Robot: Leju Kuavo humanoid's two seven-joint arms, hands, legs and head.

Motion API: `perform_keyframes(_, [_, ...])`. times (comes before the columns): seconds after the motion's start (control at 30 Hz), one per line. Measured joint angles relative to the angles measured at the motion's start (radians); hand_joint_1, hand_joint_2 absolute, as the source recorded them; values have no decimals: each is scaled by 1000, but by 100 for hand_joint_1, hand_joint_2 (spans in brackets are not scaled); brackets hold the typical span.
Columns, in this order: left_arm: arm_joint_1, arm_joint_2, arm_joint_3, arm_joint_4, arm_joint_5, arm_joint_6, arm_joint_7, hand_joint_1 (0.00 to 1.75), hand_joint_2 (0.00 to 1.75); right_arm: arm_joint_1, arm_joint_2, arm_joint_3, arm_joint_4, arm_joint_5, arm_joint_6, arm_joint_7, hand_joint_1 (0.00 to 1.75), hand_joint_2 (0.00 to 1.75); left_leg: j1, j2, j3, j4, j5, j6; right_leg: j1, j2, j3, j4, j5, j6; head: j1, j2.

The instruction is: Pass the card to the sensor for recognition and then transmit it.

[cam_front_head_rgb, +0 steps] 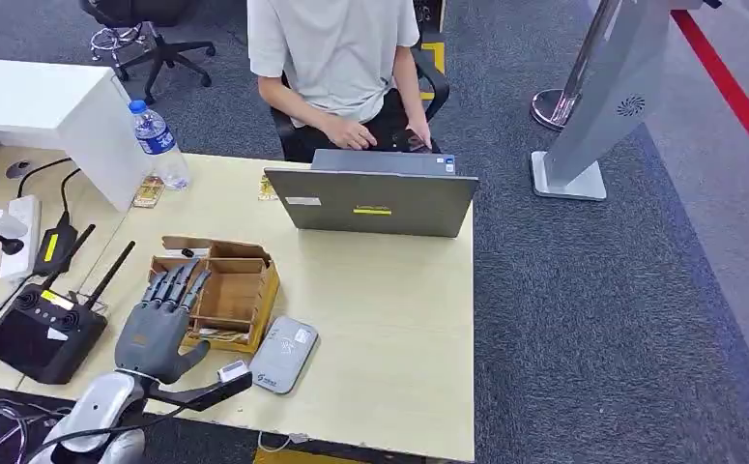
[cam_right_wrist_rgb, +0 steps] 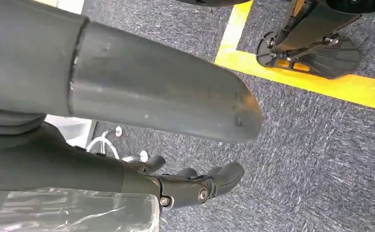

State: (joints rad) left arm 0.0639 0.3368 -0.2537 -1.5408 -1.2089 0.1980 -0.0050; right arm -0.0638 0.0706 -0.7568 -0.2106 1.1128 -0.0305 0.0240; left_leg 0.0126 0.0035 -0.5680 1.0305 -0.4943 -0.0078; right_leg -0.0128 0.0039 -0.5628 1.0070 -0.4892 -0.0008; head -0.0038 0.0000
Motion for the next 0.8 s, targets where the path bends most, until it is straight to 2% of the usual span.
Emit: perform_keyframes(0.8, [-18,-26,-18,13,3,0,-31,0,175,-9,0,0,0,19,10,5,0,0,0,0,0,0,0,0,0,0,0,0,0,0,0,0])
